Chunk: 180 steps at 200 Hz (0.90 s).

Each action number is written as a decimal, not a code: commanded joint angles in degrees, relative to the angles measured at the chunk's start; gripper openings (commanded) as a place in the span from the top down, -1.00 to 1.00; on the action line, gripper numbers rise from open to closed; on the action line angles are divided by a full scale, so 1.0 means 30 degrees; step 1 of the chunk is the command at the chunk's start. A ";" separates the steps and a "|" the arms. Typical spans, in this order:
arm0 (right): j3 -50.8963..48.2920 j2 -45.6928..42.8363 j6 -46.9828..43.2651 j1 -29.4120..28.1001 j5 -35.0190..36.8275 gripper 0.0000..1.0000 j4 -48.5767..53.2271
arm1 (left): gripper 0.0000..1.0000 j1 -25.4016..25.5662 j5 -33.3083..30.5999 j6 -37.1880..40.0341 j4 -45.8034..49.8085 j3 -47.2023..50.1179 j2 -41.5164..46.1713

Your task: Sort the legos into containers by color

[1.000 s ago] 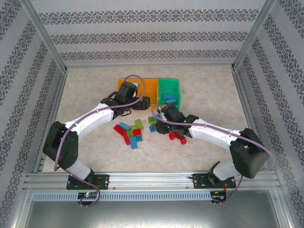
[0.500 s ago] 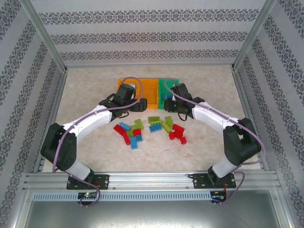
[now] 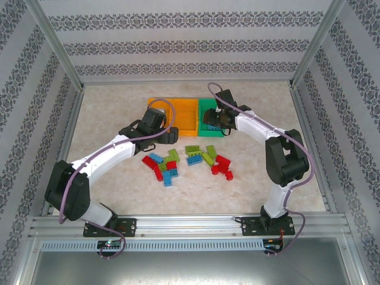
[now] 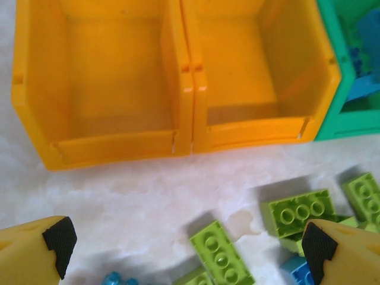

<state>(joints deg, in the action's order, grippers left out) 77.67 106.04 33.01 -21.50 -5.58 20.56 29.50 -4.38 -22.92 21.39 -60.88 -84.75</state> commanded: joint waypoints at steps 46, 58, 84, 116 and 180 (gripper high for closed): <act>0.0112 -0.0655 0.0914 0.0083 -0.1236 -0.42 -0.0076 | -0.99 -0.0252 0.0123 0.0788 0.3369 0.1686 0.0573; -0.0327 -0.0967 0.0984 -0.0019 -0.1213 -0.44 -0.0329 | -0.99 -0.0252 0.0200 0.0486 0.3647 0.1888 0.0581; -0.1060 -0.1405 0.1123 -0.0226 -0.1156 -0.44 -0.0581 | -0.99 -0.0248 0.0132 -0.0607 0.4491 0.1914 0.0402; -0.1706 -0.1840 0.1095 -0.0434 -0.1008 -0.44 -0.0791 | -0.99 -0.0245 0.0621 -0.1206 0.4315 0.1752 0.0022; -0.3587 -0.3471 -0.0514 -0.1138 0.0161 -0.45 -0.0268 | -0.99 -0.0249 0.0275 -0.1326 0.3952 0.1342 -0.0386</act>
<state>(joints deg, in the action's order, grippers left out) 69.78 99.42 34.41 -23.77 -7.81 18.90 29.50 -2.66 -25.78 32.40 -55.53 -85.32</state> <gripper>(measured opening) 0.727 0.994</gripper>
